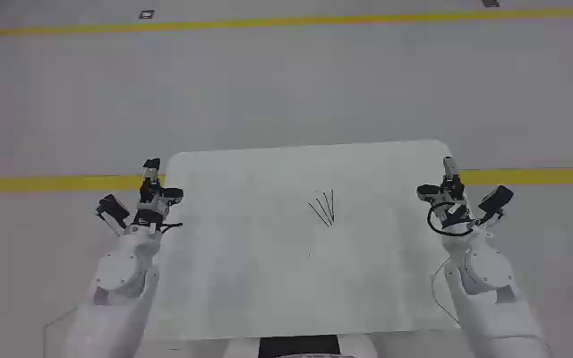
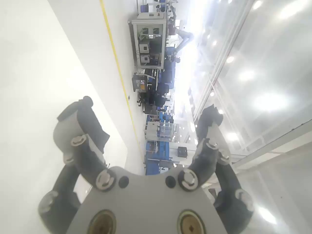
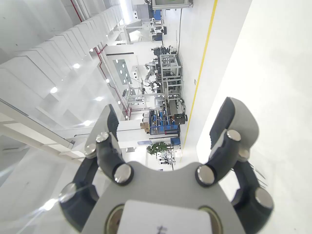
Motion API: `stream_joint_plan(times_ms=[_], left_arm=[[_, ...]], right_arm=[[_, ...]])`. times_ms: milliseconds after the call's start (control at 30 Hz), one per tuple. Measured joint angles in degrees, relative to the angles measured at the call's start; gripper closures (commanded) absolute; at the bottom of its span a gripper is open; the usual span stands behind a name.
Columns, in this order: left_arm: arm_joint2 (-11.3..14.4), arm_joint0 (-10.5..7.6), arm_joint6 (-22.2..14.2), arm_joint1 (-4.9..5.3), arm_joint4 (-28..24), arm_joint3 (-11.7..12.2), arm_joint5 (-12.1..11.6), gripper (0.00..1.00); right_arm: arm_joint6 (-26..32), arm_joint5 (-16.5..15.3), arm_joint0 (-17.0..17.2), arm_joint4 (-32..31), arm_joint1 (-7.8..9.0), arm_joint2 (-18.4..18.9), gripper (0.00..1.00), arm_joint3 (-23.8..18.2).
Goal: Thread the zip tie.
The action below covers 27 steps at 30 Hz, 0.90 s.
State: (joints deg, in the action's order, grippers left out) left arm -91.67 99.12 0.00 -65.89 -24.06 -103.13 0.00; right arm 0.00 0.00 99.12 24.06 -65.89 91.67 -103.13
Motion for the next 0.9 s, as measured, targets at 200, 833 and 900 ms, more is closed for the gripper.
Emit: stream_joint_plan(times_ms=[200,833,900], left_arm=[[0.00,0.00,0.00,0.00,0.00,0.00,0.00,0.00],[0.00,0.00,0.00,0.00,0.00,0.00,0.00,0.00],[0.00,0.00,0.00,0.00,0.00,0.00,0.00,0.00]], right_arm=[[0.00,0.00,0.00,0.00,0.00,0.00,0.00,0.00],[21.70,-6.07,-4.78,-22.50,1.82,-0.74,0.00,-2.51],[26.52,-8.08,-6.23,-28.59,2.25,-2.03,0.00,-2.24]])
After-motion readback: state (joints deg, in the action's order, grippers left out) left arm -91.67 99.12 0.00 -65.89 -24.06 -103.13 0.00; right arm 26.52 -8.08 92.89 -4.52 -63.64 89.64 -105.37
